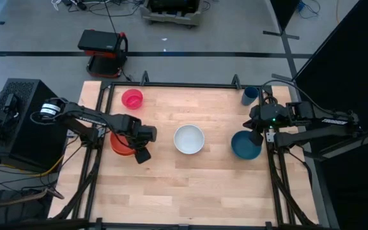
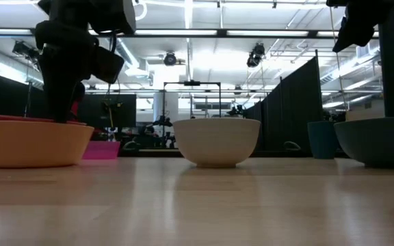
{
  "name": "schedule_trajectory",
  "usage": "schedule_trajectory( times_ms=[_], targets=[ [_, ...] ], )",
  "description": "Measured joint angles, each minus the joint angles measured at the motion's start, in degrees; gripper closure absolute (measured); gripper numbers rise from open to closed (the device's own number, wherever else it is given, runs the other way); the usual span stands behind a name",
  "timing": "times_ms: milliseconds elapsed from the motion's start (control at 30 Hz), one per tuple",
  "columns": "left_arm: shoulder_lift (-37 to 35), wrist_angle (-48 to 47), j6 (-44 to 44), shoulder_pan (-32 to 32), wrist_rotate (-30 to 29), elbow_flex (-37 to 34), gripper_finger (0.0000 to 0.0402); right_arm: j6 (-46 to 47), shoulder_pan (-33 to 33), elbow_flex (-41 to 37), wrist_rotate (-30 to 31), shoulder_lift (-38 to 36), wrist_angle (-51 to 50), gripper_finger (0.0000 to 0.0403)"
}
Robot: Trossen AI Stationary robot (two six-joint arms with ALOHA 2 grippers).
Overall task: Nest bowls inside each other
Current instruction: Move the stacked colored bowls to the right slightly
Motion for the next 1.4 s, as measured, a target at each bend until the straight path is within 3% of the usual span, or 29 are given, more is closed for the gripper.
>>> schedule_trajectory(
  times_ms=[433, 1200, 1400],
  targets=[
    [0.00, 1.22, -0.09, 0.03, -0.24, -0.48, 0.0396, 0.00, 0.00, 0.00, 0.00, 0.00, 0.11, 0.0403],
    [11.31, 14.69, 5.90, 0.56, 4.51, 3.64, 0.0401, 0.15, 0.00, 0.00, -0.02, 0.00, 0.77, 0.0403],
    [13.44, 11.49, 8.95, 1.43, 3.97, 8.67, 0.0401, 0.24, 0.01, 0.00, -0.04, 0.02, 0.84, 0.0403]
  ],
)
